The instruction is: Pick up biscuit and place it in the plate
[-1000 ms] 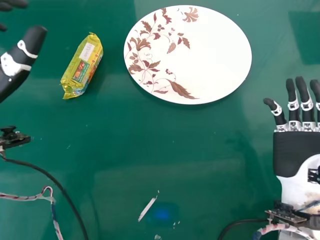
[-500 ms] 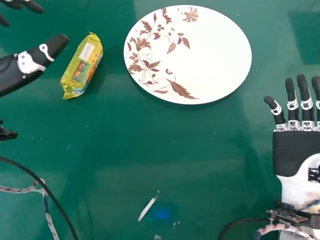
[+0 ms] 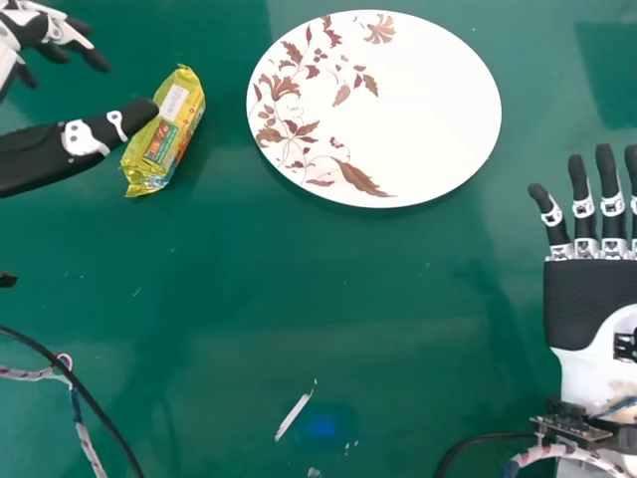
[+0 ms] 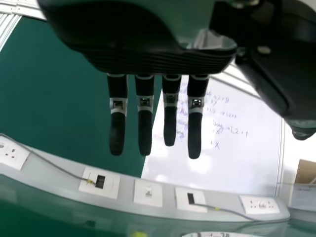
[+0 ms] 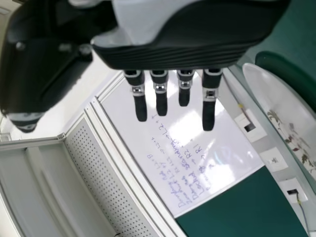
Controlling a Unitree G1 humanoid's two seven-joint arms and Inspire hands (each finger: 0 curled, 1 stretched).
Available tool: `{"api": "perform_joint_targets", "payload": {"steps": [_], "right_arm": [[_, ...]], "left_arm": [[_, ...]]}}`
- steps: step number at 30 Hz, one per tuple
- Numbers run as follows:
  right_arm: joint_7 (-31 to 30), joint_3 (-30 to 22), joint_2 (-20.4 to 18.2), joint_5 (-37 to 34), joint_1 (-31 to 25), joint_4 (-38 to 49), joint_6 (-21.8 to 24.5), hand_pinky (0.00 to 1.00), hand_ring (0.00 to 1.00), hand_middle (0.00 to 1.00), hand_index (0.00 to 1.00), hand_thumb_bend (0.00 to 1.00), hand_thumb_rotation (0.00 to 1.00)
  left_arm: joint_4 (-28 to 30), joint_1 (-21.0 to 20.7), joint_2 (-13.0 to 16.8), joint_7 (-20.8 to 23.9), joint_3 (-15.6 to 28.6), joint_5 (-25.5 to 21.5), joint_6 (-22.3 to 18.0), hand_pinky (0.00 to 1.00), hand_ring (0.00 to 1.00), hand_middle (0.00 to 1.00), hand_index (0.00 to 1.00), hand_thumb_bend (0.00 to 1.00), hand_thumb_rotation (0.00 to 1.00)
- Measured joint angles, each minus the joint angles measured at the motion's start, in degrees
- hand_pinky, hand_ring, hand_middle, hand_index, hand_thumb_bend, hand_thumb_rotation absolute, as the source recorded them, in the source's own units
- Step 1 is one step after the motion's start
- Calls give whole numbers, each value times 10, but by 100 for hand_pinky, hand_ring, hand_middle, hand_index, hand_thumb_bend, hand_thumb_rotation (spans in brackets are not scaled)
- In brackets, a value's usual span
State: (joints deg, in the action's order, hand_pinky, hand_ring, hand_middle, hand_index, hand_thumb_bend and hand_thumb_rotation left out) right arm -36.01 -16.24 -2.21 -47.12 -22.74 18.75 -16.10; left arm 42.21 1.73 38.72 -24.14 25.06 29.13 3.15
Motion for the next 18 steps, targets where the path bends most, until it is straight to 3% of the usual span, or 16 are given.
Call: {"api": "perform_joint_targets", "payload": {"steps": [5,15,18], "right_arm": [[-2,0,0,5,0,0,-2,76,94,96,90,100,43],[-5,0,0,3,0,0,0,79,95,96,92,100,43],[-5,0,0,2,0,0,0,79,94,96,91,100,41]], "left_arm": [[8,-6,5,-27,-1,17,39,47,65,79,59,100,66],[15,-22,47,-77,-3,16,60,49,67,81,64,100,65],[13,-29,63,-97,-11,16,68,49,71,86,68,100,72]]}}
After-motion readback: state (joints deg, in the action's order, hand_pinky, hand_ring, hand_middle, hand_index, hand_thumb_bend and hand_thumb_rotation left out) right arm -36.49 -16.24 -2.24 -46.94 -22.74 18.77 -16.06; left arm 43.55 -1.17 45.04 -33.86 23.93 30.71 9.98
